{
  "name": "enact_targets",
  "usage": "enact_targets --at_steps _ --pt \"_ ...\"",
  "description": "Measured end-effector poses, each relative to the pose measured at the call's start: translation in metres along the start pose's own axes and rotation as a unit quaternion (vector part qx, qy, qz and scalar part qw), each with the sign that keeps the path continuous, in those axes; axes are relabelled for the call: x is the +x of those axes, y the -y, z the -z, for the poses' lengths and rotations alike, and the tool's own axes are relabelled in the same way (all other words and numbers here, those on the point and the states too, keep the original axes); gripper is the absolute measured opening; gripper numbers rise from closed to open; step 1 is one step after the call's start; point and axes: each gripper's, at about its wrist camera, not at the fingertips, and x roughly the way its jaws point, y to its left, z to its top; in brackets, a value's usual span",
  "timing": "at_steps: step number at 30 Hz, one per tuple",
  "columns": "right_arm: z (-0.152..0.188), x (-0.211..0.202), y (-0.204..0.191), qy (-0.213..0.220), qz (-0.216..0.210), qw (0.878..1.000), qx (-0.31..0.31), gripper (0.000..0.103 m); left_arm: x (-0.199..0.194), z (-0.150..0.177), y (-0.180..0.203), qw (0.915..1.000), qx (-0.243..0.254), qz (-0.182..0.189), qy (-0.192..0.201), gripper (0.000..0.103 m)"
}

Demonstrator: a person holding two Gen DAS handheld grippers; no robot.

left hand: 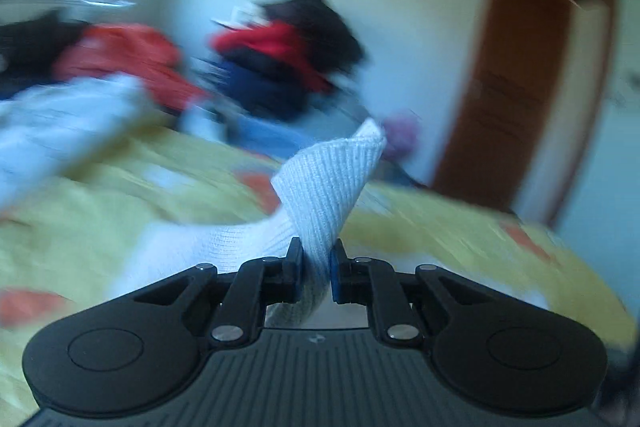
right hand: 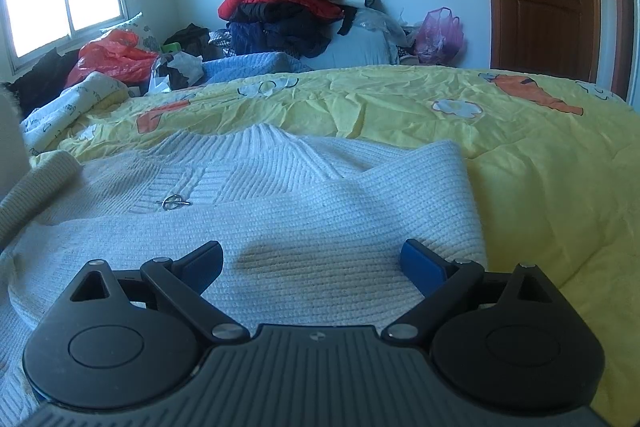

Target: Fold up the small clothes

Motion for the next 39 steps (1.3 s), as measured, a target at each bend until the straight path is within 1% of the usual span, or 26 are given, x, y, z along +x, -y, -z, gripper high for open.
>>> enact_targets --at_steps 2,5,7,8,9,10,11,12,13,14,15,17,20,22,23,25,27,29,30,32,33,35,36,37,38,39 --pt "0.000 -0.001 0.001 0.001 -0.002 1.000 0.003 0.095 0.020 0.027 0.034 0.9983 0.013 0.029 -0.049 0.013" --pt "0.001 -0.001 0.002 0.001 -0.004 1.000 0.006 0.095 0.039 0.061 0.068 0.9909 0.049 0.058 -0.111 0.015" --pt "0.000 -0.002 0.004 0.003 -0.008 1.000 0.011 0.095 0.039 0.070 0.083 0.9858 0.089 0.060 -0.128 0.025" --pt "0.000 -0.002 0.005 0.004 -0.010 1.000 0.014 0.095 0.033 0.071 0.087 0.9842 0.107 0.066 -0.125 0.035" --pt "0.000 -0.003 0.006 0.005 -0.012 1.000 0.016 0.095 0.026 0.070 0.089 0.9830 0.118 0.073 -0.120 0.059" --pt "0.000 -0.003 0.007 0.005 -0.014 1.000 0.018 0.095 0.014 0.068 0.088 0.9826 0.127 0.078 -0.111 0.075" --pt "0.000 -0.003 0.008 0.006 -0.016 1.000 0.020 0.095 0.003 0.068 0.087 0.9837 0.132 0.079 -0.094 0.096" --pt "0.000 -0.003 0.008 0.006 -0.018 1.000 0.022 0.095 -0.010 0.067 0.084 0.9856 0.134 0.077 -0.068 0.100" --pt "0.000 -0.004 0.009 0.007 -0.020 0.999 0.024 0.095 -0.028 0.070 0.076 0.9876 0.135 0.073 -0.033 0.100" --pt "0.000 -0.004 0.010 0.007 -0.021 0.999 0.026 0.095 -0.038 0.071 0.067 0.9884 0.133 0.070 -0.018 0.100" --pt "0.000 -0.004 0.010 0.007 -0.022 0.999 0.027 0.095 -0.043 0.071 0.059 0.9894 0.129 0.065 -0.019 0.100" --pt "0.000 -0.004 0.010 0.007 -0.022 0.999 0.027 0.095 -0.050 0.073 0.036 0.9928 0.101 0.053 -0.037 0.100" --pt "-0.002 -0.007 0.011 0.006 -0.026 0.999 0.031 0.096 -0.065 0.083 0.002 0.9969 0.033 0.038 -0.061 0.100" --pt "-0.008 -0.017 0.011 -0.003 -0.036 0.996 0.076 0.097 -0.073 0.091 -0.022 0.9966 -0.012 0.043 -0.070 0.100" --pt "-0.010 -0.024 0.011 -0.006 -0.061 0.992 0.111 0.097 -0.076 0.096 -0.031 0.9960 -0.030 0.043 -0.072 0.100" --pt "-0.010 -0.032 0.007 -0.026 -0.139 0.975 0.170 0.097 -0.072 0.100 -0.047 0.9926 -0.079 0.045 -0.081 0.100" --pt "-0.006 -0.027 -0.006 -0.077 -0.190 0.959 0.194 0.096 -0.071 0.102 -0.057 0.9900 -0.110 0.047 -0.075 0.100" --pt "-0.002 -0.017 -0.016 -0.120 -0.216 0.946 0.211 0.084 -0.069 0.102 -0.057 0.9895 -0.114 0.041 -0.079 0.100" --pt "0.000 -0.013 -0.021 -0.134 -0.217 0.943 0.215 0.082 -0.070 0.101 -0.055 0.9899 -0.110 0.040 -0.079 0.101" --pt "-0.001 -0.009 -0.030 -0.135 -0.201 0.948 0.207 0.077 -0.071 0.101 -0.052 0.9906 -0.103 0.041 -0.080 0.103" --pt "-0.002 -0.007 -0.032 -0.135 -0.200 0.947 0.210 0.077 -0.071 0.100 -0.051 0.9907 -0.102 0.041 -0.081 0.103" --pt "-0.003 -0.004 -0.034 -0.137 -0.199 0.945 0.219 0.067 -0.067 0.099 -0.052 0.9903 -0.105 0.043 -0.081 0.103" --pt "-0.003 -0.002 -0.036 -0.139 -0.193 0.948 0.213 0.059 -0.067 0.100 -0.052 0.9899 -0.109 0.045 -0.080 0.103" --pt "-0.002 0.001 -0.039 -0.147 -0.183 0.950 0.204 0.028 -0.067 0.101 -0.054 0.9895 -0.112 0.047 -0.079 0.103" --pt "0.000 0.004 -0.041 -0.159 -0.178 0.950 0.200 0.014 -0.066 0.101 -0.054 0.9892 -0.114 0.048 -0.078 0.103" --pt "0.000 0.004 -0.040 -0.154 -0.179 0.951 0.197 0.014 -0.066 0.101 -0.055 0.9890 -0.116 0.049 -0.078 0.103"
